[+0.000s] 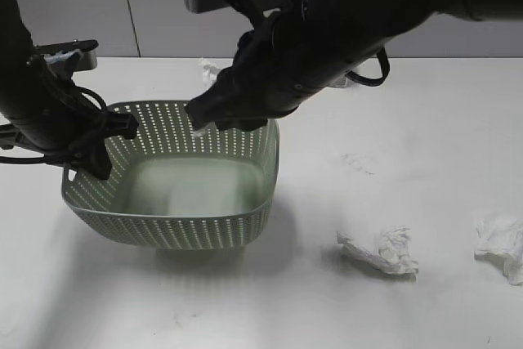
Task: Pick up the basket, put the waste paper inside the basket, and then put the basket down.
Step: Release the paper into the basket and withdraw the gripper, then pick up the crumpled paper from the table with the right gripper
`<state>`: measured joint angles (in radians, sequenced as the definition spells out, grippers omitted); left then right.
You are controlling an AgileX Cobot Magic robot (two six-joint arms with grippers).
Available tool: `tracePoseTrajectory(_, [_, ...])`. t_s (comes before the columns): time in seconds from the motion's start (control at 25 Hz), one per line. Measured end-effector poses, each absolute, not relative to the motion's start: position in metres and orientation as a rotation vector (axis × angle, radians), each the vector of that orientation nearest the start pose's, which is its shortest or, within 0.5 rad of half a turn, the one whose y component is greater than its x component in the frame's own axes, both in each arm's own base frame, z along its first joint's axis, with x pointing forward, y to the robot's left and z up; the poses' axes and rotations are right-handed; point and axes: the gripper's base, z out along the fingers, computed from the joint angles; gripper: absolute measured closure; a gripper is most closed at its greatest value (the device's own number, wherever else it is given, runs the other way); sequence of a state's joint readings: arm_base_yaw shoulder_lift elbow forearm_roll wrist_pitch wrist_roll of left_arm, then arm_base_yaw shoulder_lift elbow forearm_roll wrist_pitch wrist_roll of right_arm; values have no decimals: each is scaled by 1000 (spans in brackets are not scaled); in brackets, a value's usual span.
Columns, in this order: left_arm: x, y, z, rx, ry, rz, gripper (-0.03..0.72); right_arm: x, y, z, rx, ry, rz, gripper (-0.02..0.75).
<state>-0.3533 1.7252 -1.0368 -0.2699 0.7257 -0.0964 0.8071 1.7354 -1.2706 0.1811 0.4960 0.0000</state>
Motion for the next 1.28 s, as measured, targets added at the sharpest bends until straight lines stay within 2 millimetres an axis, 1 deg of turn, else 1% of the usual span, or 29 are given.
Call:
tracePoseTrajectory(0.08, [298, -127, 186, 112, 2926, -371, 686, 261, 284, 248, -839, 2380, 516, 448])
tracePoseTrajectory(0.16, [299, -127, 186, 111, 2923, -372, 686, 262, 285, 247, -838, 2383, 516, 354])
tracePoseTrajectory(0.24, [299, -127, 186, 110, 2919, -372, 686, 262, 285, 247, -837, 2383, 517, 309])
tracePoseTrajectory(0.48, [299, -128, 186, 106, 2916, -376, 686, 261, 284, 246, -847, 2392, 509, 255])
tracePoseTrajectory(0.6, [299, -128, 186, 106, 2916, -376, 686, 264, 277, 248, -835, 2466, 468, 238])
tracePoseTrajectory(0.68, [299, -128, 186, 106, 2915, -376, 686, 269, 266, 248, -820, 2538, 411, 234])
tracePoseTrajectory(0.76, [300, -127, 186, 102, 2912, -378, 686, 274, 251, 248, -794, 2602, 334, 232])
tracePoseTrajectory(0.84, [300, -127, 186, 101, 2910, -378, 686, 277, 234, 253, -756, 2644, 281, 232])
tracePoseTrajectory(0.92, [300, -127, 186, 99, 2909, -378, 686, 276, 219, 259, -718, 2651, 258, 232])
tracePoseTrajectory(0.96, [301, -127, 186, 98, 2905, -378, 686, 274, 213, 257, -711, 2662, 244, 232])
tracePoseTrajectory(1.04, [301, -127, 187, 94, 2895, -381, 686, 266, 204, 245, -714, 2698, 220, 232])
tracePoseTrajectory(1.28, [303, -127, 187, 90, 2883, -382, 687, 242, 185, 167, -719, 2799, 146, 232])
